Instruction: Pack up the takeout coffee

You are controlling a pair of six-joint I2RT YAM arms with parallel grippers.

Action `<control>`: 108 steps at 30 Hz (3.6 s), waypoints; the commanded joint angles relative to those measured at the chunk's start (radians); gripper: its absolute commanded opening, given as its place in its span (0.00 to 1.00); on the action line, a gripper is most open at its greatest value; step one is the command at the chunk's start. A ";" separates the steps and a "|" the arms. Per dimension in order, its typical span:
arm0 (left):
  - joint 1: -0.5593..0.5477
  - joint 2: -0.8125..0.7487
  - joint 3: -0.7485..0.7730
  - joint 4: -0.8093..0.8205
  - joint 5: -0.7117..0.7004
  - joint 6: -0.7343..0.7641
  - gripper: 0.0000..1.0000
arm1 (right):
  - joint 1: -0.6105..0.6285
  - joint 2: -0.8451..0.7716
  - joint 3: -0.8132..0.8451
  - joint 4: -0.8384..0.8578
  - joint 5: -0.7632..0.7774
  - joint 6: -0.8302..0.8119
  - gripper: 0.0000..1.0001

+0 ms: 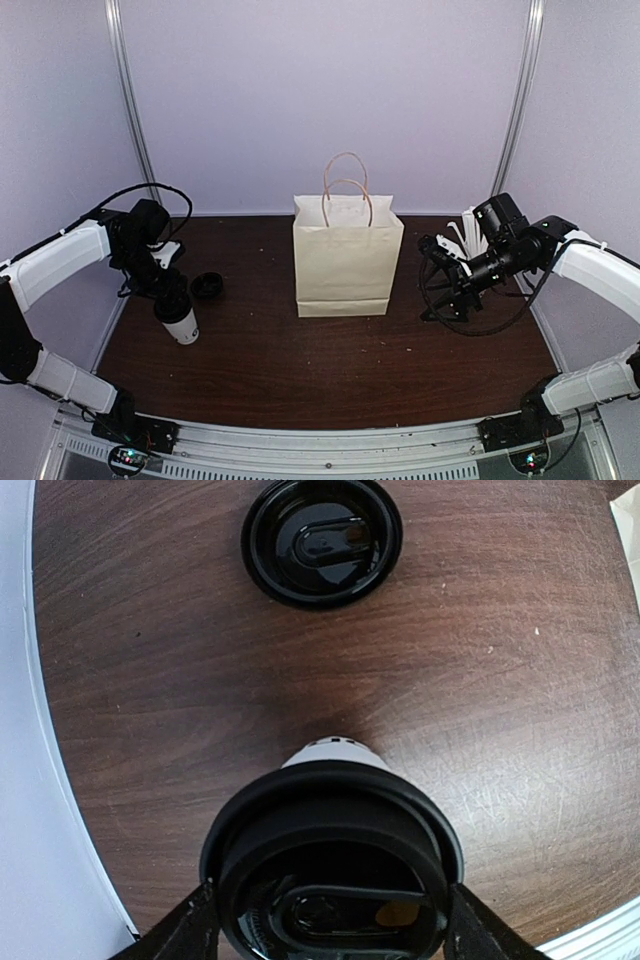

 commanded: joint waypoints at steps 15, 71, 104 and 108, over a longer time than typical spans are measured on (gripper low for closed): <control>-0.070 -0.142 0.115 -0.060 0.247 -0.077 0.55 | -0.016 0.021 -0.007 0.020 0.023 0.001 0.81; -0.971 0.737 0.945 -0.022 0.068 -0.022 0.84 | -0.265 -0.034 -0.029 0.139 0.051 0.154 0.80; -0.486 -0.435 -0.311 0.549 -0.153 0.100 0.92 | 0.435 0.542 0.529 -0.305 0.411 -0.256 1.00; -0.484 -0.406 -0.294 0.532 -0.143 0.108 0.92 | 0.448 0.571 0.558 -0.319 0.428 -0.249 0.99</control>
